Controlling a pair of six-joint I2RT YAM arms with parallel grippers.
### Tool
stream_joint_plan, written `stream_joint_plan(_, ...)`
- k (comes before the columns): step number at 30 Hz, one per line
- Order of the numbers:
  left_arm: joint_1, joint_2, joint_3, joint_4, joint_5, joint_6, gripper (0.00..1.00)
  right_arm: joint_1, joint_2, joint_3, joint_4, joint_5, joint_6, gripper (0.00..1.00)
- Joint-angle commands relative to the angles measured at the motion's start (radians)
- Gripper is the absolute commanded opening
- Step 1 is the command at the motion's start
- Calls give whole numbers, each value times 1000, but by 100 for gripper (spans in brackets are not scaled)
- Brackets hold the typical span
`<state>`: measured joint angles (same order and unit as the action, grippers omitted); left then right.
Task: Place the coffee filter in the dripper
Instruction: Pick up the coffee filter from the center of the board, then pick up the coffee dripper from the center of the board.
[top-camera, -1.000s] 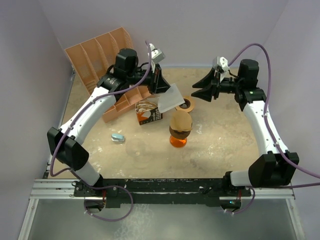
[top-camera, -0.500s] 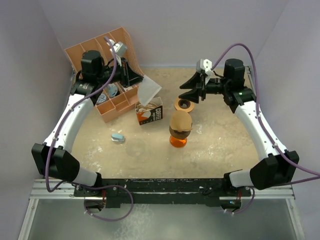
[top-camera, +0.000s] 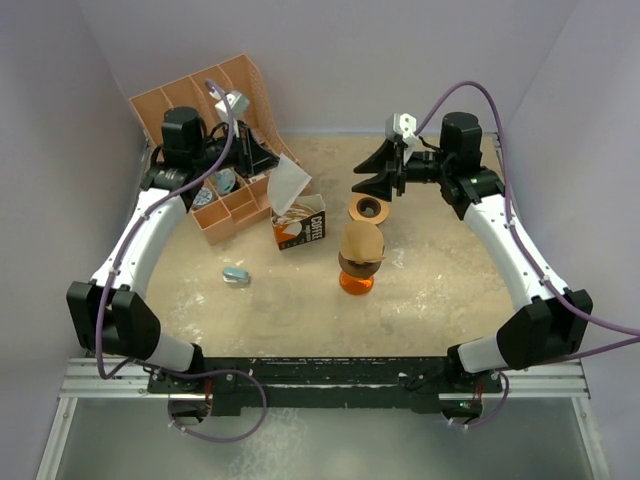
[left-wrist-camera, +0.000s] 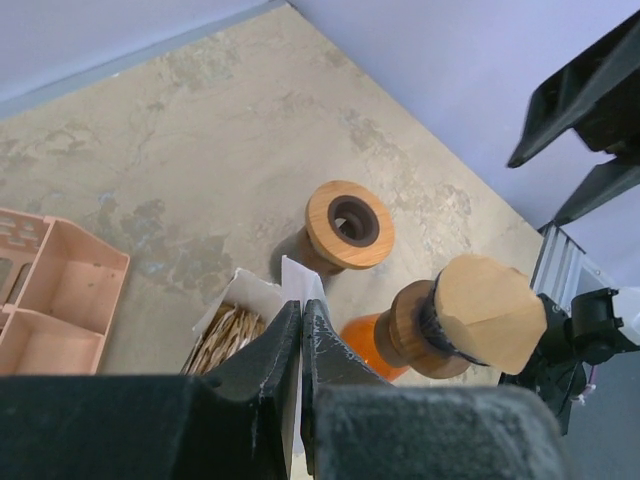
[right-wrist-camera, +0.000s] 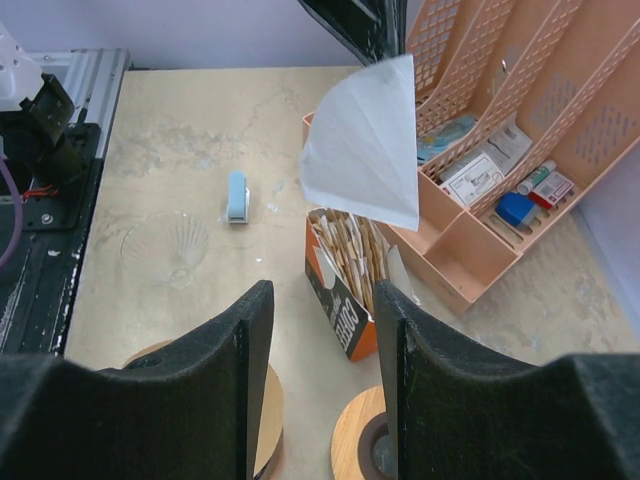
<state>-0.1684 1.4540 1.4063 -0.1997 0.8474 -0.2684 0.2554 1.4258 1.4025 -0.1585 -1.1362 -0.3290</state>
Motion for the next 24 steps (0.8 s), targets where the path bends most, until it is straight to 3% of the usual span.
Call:
stream_joint_plan(1,4,47,28,-4,-4,70,0,4,-24,1,34,20,-6,47)
stream_joint_plan(10,-6,74,-27,37,-5,58,0,45,-10,30,35,53,-19,47)
stream_joint_plan(24,-56,170,-35,65,-34,9,0,356,92,122,-46,221,-175,47)
